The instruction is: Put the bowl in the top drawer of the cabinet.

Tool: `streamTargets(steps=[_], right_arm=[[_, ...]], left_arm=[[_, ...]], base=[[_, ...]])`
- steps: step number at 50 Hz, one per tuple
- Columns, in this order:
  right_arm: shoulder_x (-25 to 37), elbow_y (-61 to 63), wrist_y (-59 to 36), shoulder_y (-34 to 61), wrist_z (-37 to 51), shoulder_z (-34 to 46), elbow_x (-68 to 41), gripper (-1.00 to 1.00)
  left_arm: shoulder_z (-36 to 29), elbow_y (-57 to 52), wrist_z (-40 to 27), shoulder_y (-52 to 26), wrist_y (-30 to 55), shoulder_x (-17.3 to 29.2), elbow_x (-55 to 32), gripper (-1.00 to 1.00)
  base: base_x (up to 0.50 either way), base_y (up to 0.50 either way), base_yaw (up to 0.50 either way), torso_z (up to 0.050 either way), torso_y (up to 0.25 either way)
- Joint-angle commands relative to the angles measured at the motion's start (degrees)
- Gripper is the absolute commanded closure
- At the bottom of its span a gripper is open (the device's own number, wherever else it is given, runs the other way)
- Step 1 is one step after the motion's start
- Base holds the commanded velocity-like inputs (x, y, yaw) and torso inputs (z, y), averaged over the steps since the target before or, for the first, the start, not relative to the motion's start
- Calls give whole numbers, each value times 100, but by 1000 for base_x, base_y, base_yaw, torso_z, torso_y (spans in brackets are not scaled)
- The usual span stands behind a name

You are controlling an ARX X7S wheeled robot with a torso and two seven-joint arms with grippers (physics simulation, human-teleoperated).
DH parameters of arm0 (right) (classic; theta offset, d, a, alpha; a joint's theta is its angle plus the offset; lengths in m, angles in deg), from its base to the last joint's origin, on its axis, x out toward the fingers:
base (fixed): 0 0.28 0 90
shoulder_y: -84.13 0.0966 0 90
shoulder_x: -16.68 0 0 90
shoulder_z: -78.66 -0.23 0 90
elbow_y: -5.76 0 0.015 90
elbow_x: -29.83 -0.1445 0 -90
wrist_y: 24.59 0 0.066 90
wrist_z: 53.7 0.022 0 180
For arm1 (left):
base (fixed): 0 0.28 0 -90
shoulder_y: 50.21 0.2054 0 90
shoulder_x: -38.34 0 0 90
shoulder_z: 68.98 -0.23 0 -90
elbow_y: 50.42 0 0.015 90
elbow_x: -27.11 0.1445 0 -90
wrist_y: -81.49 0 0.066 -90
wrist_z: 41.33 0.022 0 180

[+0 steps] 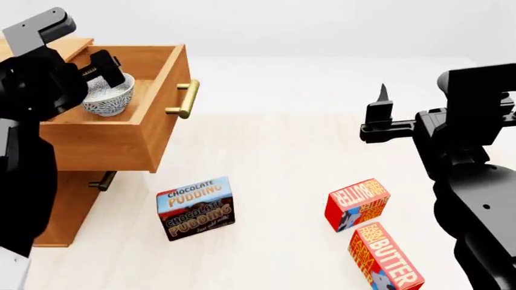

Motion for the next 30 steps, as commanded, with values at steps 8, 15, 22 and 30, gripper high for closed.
streamTargets(steps=[8, 15, 22, 30], right_arm=[[7, 16, -2, 25, 18, -1, -42, -100], [6, 66, -13, 12, 31, -26, -73, -100], [15, 105, 21, -52, 33, -96, -105, -100], [5, 207, 26, -124, 41, -179, -167, -100]], left_arm=[[10, -32, 324, -611, -64, -46, 294, -100], [-14, -1623, 521, -423, 914, -267, 210, -100], [-14, -3150, 631, -136, 1825, -401, 93, -100], [-189, -4655, 1056, 495, 2515, -429, -89, -100]], base=[[0, 0, 0, 0, 1], [0, 0, 0, 0, 0], [0, 0, 0, 0, 0], [0, 0, 0, 0, 0]])
